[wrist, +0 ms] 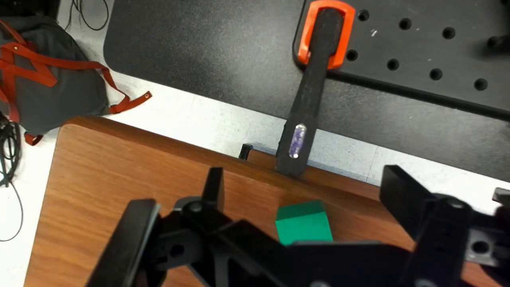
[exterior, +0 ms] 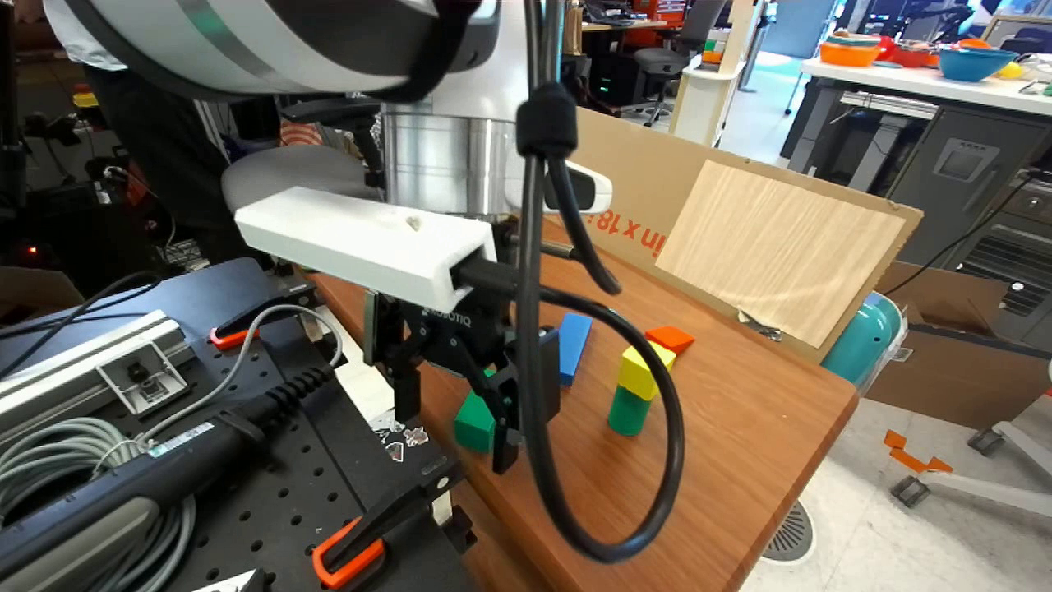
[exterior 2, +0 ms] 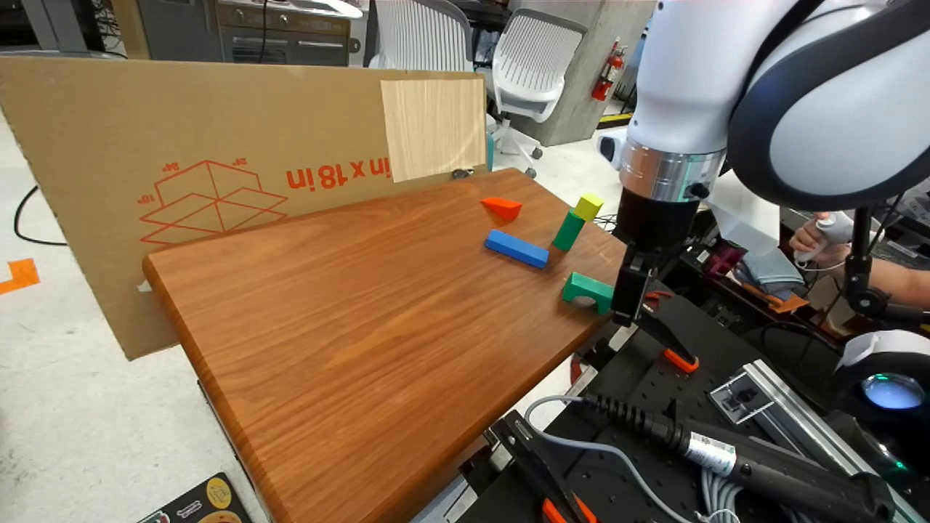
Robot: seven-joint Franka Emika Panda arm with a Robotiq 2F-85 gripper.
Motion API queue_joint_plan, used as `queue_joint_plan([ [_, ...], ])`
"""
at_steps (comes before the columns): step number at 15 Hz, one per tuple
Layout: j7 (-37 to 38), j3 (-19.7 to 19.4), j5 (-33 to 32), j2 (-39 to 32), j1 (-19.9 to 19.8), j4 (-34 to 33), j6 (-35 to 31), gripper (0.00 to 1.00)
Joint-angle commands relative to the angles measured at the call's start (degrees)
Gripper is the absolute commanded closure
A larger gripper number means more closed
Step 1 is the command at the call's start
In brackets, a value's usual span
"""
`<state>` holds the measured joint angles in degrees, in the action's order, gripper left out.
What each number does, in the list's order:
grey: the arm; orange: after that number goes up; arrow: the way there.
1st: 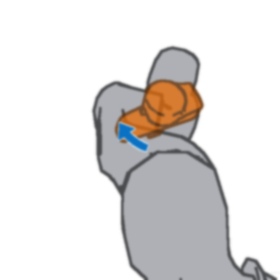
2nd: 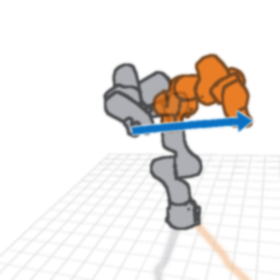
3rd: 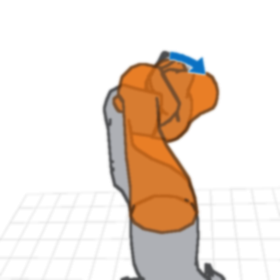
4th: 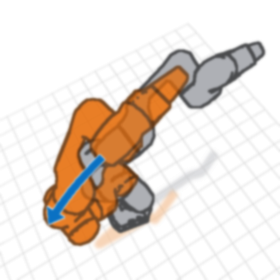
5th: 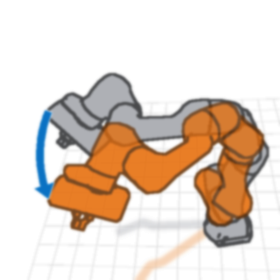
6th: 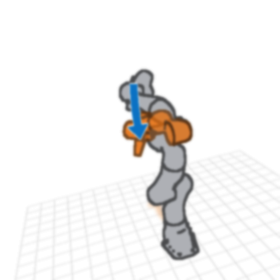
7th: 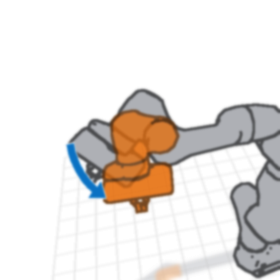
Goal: Move the green block on the left to the left
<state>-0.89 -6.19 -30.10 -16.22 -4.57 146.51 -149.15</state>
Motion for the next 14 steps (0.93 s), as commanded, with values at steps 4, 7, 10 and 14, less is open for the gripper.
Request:
queue_joint_plan([
  [4,-3.31,-0.27,2.31,-7.87,0.94,-5.95,-3.22,0.00],
  [7,-3.82,0.20,2.92,-9.52,1.60,-7.50,-3.01,0.00],
  [10,-5.92,1.83,5.77,-8.89,1.55,-7.27,-1.62,0.32],
  [14,-10.21,4.64,12.10,-4.83,0.65,-5.56,2.67,0.63],
])
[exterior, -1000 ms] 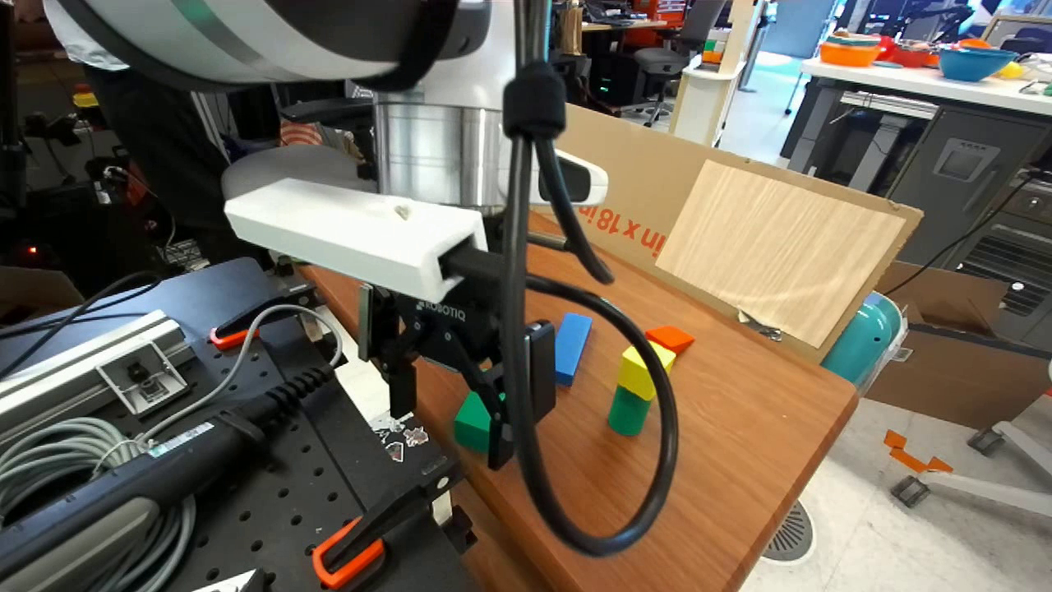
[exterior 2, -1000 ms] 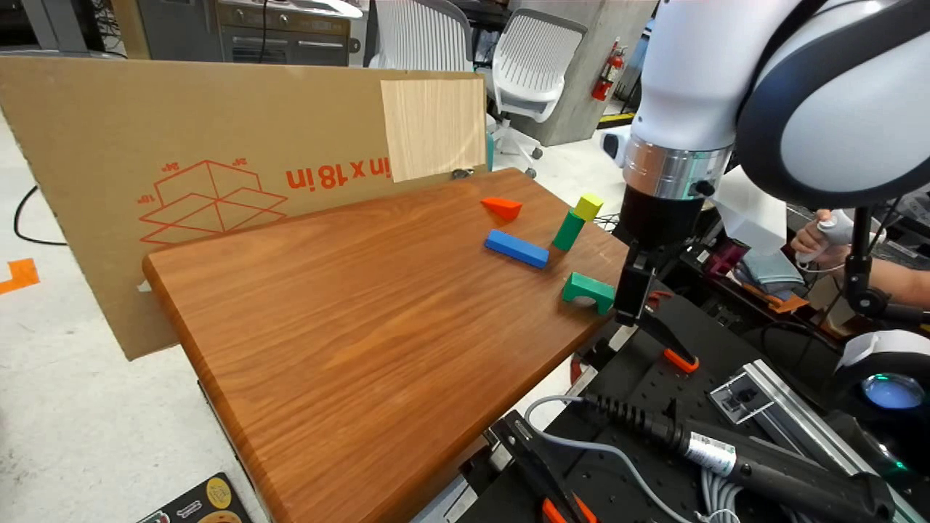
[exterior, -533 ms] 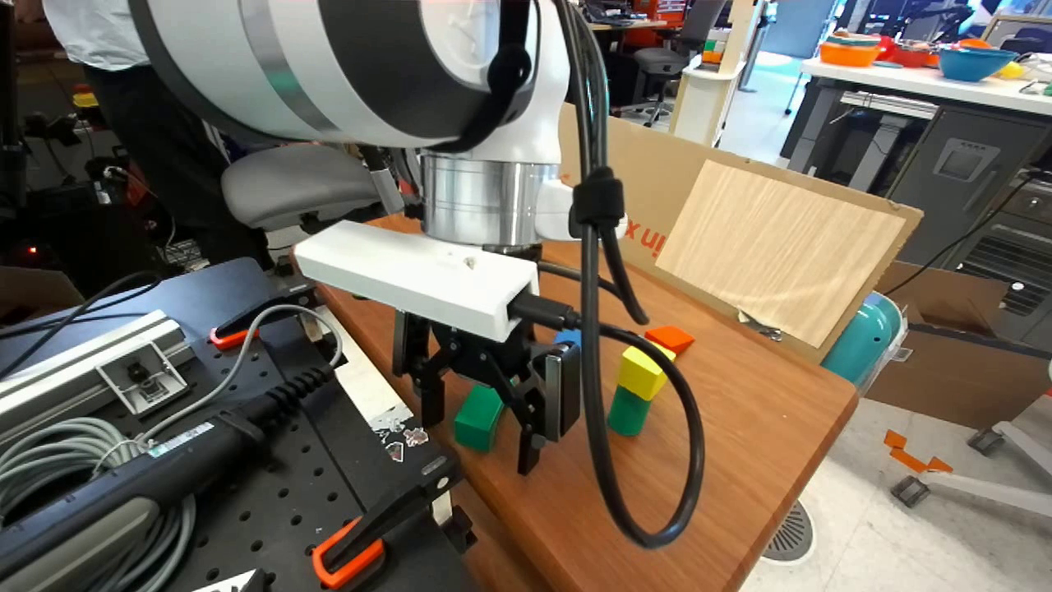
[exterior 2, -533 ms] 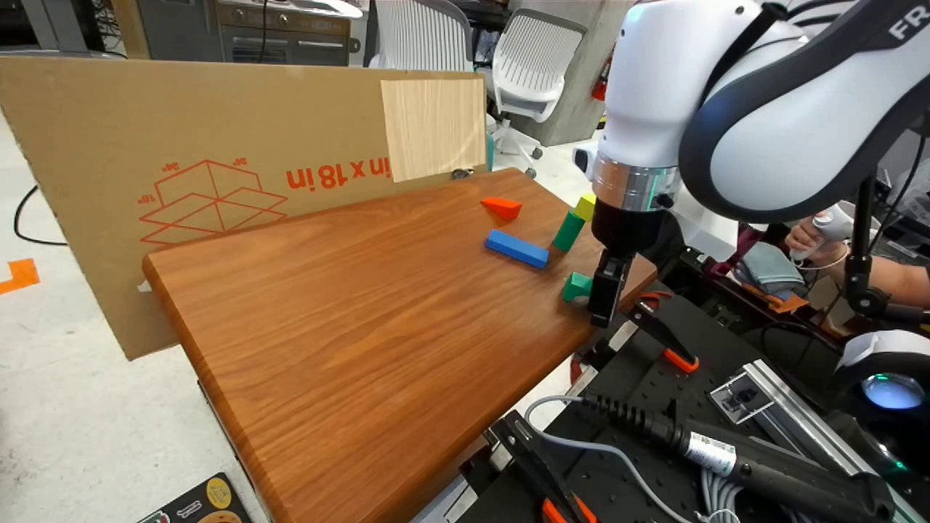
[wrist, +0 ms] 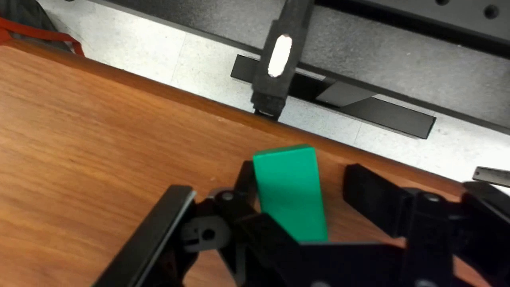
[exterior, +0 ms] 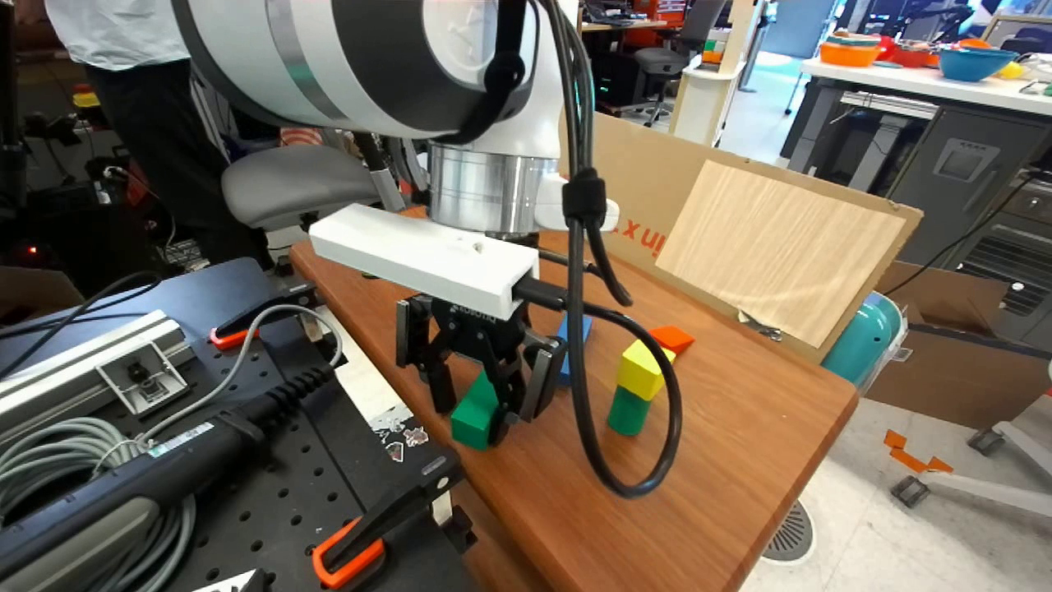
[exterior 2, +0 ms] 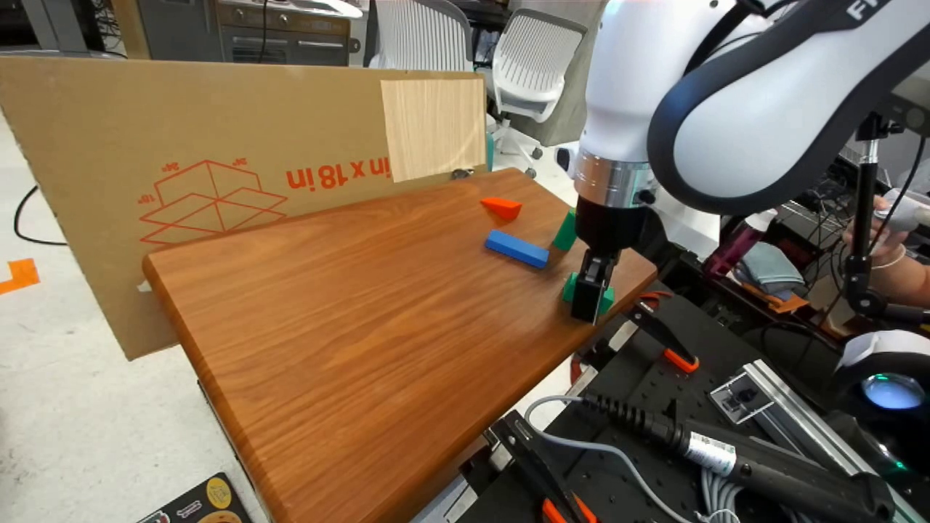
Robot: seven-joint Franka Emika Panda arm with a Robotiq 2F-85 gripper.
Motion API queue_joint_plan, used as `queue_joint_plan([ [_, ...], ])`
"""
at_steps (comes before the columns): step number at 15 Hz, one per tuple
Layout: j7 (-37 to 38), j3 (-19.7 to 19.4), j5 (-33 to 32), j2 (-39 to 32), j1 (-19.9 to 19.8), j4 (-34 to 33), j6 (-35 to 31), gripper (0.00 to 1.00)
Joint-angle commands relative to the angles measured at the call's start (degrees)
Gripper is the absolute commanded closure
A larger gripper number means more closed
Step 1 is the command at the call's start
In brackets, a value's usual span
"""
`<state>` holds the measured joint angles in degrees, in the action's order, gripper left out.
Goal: Move the green block on the left to the left
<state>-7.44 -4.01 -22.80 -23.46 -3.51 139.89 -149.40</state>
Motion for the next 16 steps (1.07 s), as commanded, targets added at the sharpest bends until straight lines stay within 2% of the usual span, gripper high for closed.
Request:
queue_joint_plan([
  [1,-4.90,3.11,6.38,3.47,-0.60,1.33,3.98,0.70],
  [4,-6.11,3.97,8.57,7.01,0.00,1.98,6.18,0.91],
  [9,-3.88,4.77,8.84,8.54,1.54,0.40,6.28,0.91],
  [16,3.38,4.60,8.35,0.36,5.36,-7.16,3.41,0.91],
])
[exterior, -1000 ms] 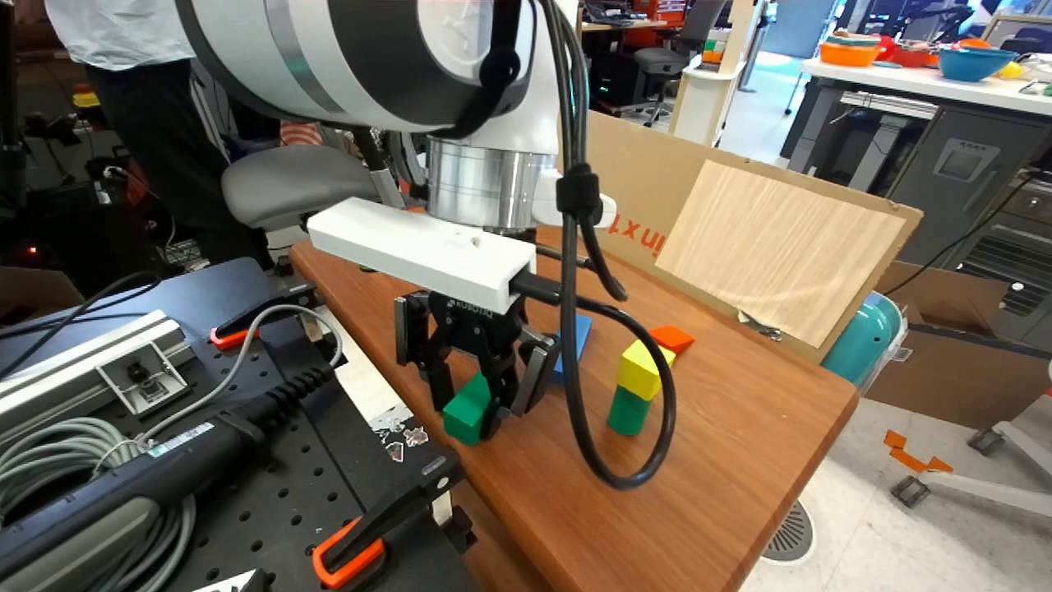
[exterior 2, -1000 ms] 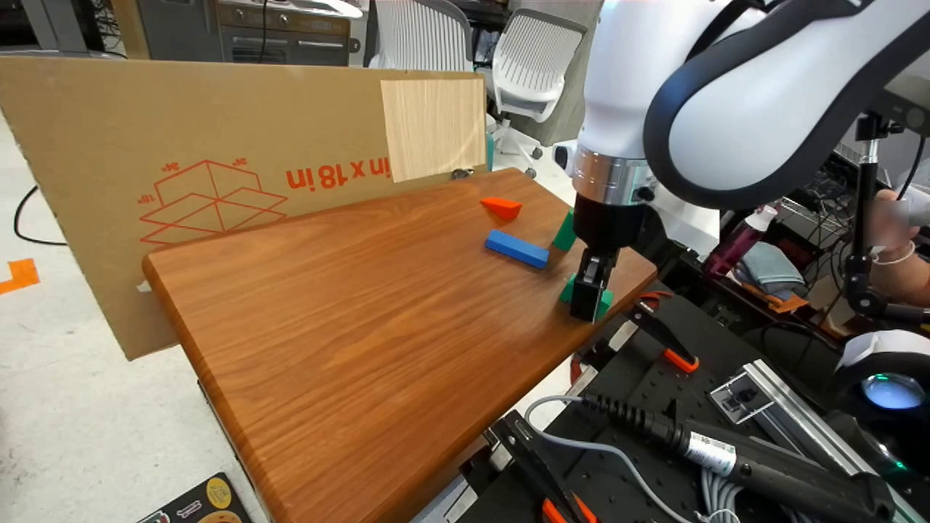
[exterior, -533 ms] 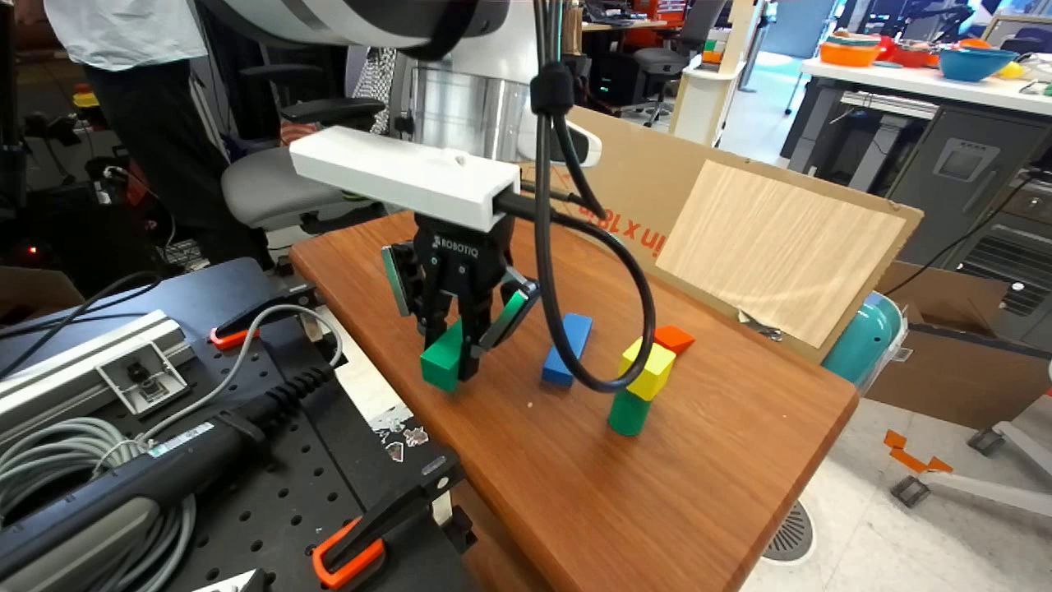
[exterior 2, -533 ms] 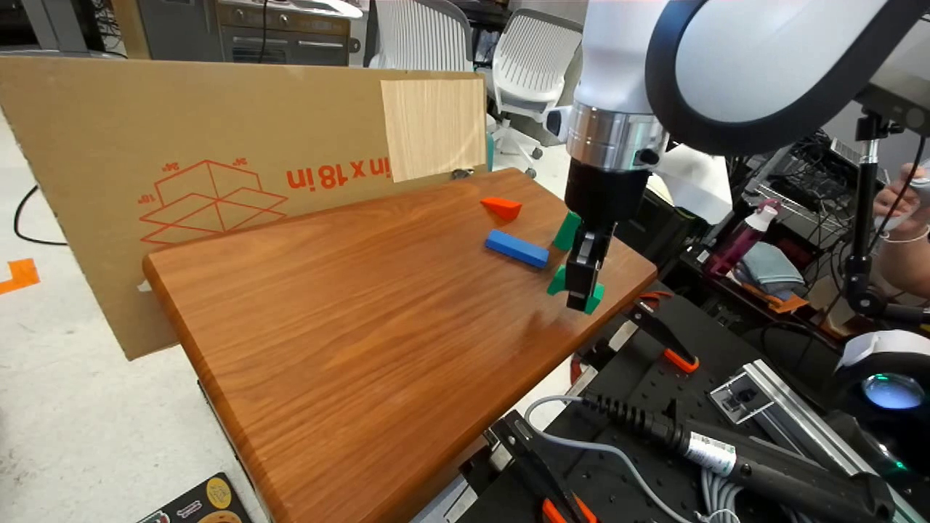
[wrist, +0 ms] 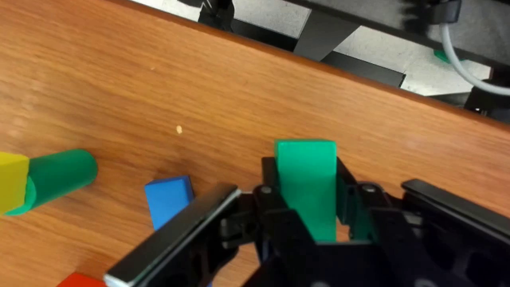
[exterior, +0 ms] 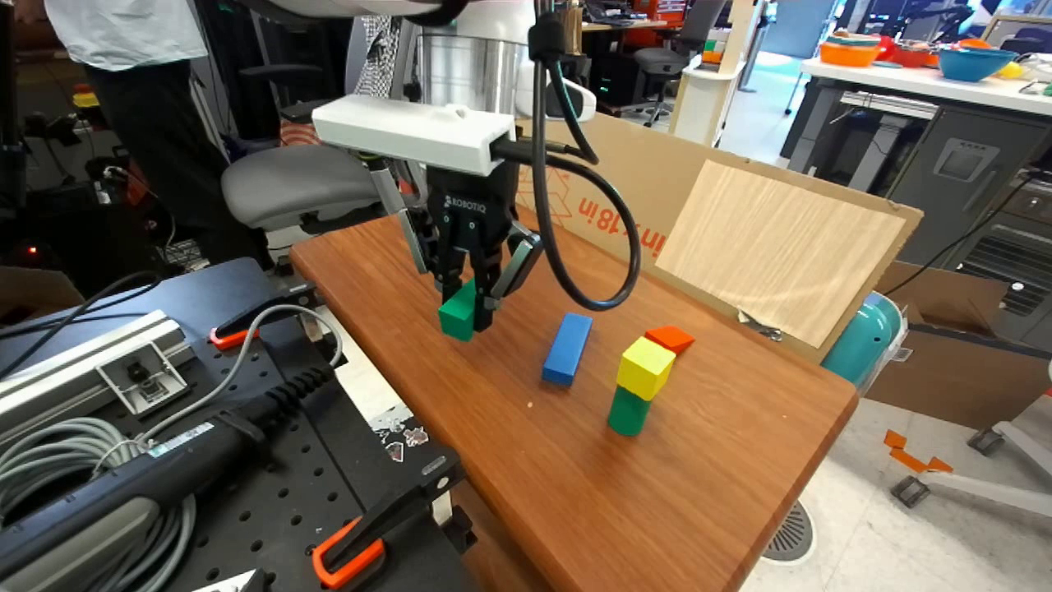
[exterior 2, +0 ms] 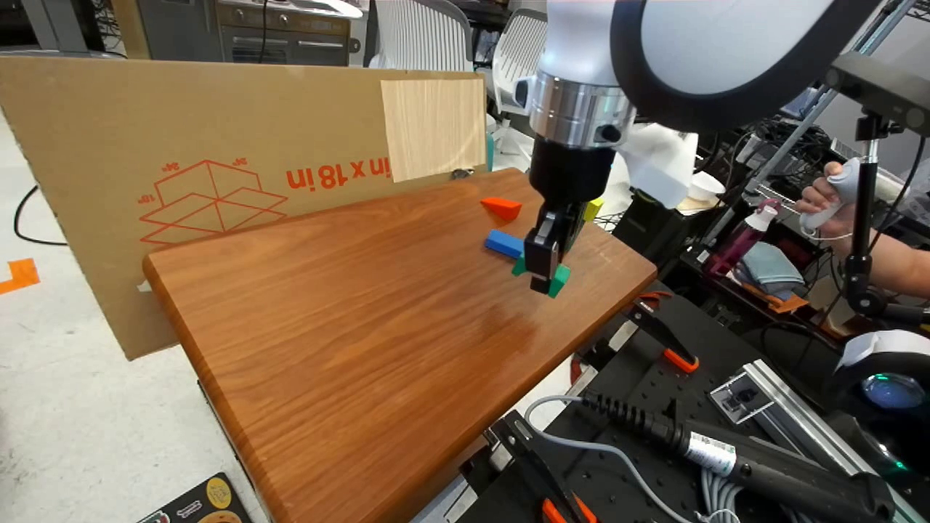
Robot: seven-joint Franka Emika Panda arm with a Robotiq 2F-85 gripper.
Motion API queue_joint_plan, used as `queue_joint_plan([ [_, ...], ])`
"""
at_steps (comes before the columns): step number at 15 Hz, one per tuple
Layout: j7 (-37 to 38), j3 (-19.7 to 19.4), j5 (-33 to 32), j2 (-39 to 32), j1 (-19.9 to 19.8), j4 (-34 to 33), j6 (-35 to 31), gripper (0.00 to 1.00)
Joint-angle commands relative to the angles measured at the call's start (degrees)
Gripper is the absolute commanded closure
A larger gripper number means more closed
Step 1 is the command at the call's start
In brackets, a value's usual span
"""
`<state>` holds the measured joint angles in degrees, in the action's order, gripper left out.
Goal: Move the green block on the left to the left
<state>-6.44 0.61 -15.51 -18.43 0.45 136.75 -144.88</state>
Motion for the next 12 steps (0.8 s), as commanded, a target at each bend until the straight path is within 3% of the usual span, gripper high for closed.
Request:
queue_joint_plan([
  [1,3.27,0.00,1.20,-6.17,1.85,-5.02,-1.82,0.91],
  [7,4.05,1.11,2.94,-10.55,2.71,-8.34,-3.76,0.91],
  [8,3.48,1.59,3.67,-9.99,2.39,-8.10,-3.61,0.76],
  [9,2.92,1.97,4.44,-9.09,2.09,-7.64,-3.36,0.41],
  [10,2.50,2.32,5.16,-8.35,1.82,-7.17,-3.18,0.41],
  [12,1.06,3.30,7.33,-5.46,0.85,-5.15,-2.60,0.27],
])
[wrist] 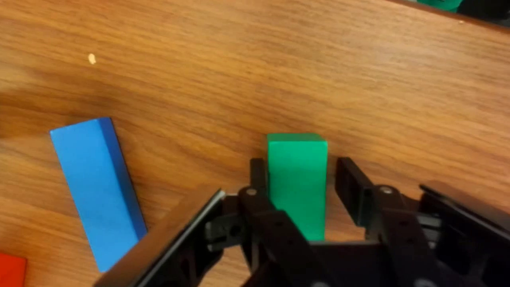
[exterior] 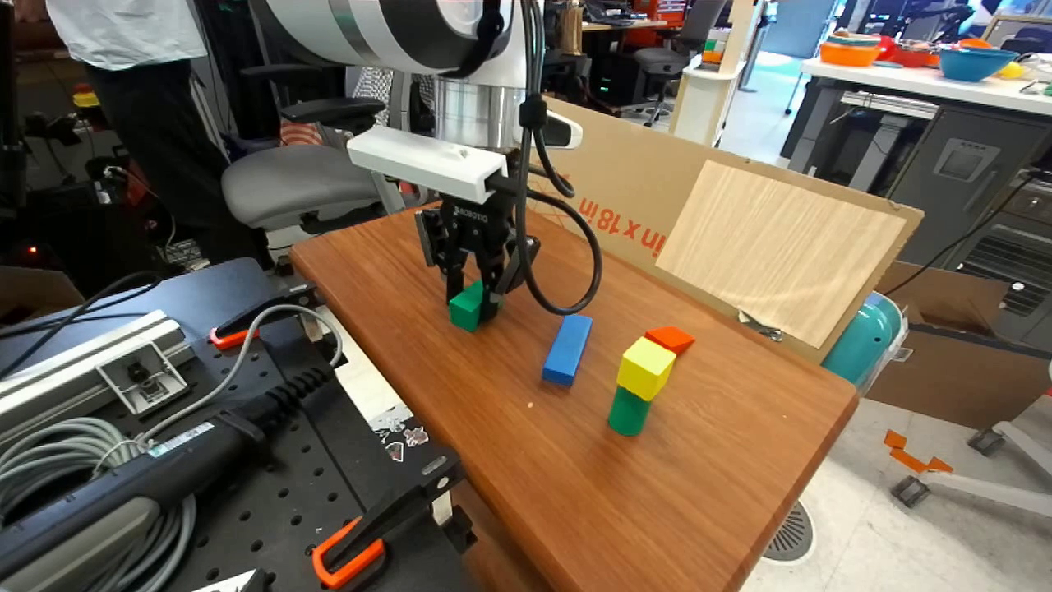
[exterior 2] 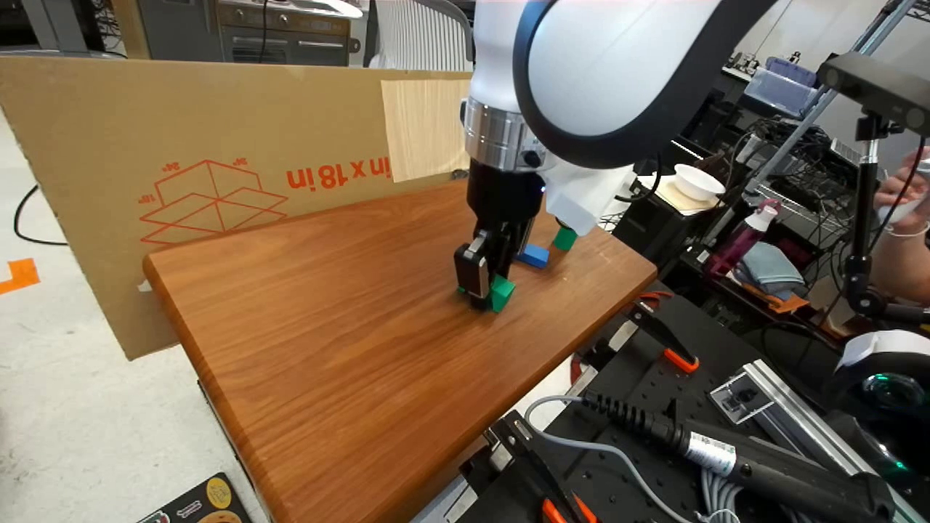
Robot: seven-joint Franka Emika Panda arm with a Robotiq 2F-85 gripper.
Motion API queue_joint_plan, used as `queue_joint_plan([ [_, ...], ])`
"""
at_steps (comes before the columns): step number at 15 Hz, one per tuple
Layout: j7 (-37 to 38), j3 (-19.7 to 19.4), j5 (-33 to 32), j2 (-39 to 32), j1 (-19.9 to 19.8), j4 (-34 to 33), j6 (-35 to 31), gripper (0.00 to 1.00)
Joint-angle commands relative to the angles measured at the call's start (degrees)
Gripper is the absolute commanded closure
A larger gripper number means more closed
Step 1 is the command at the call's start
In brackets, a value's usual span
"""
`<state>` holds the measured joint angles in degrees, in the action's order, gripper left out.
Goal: Move the green block on the left to the left
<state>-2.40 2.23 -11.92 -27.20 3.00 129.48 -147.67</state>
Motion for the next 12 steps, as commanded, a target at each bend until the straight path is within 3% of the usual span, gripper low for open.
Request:
queue_joint_plan([
  [1,-4.10,2.06,4.69,5.68,-2.26,3.93,0.46,0.19],
  [3,-5.35,1.87,5.51,10.84,-2.81,8.10,0.06,0.04],
  [4,-5.94,1.77,6.08,13.72,-3.18,10.03,0.60,0.01],
  [9,-4.00,-1.57,3.01,26.79,-2.92,16.02,8.96,0.00],
  [10,-3.72,-1.12,3.89,20.44,-2.42,12.25,6.00,0.00],
  [12,-3.72,-1.33,3.87,22.69,-2.47,13.21,6.68,0.00],
])
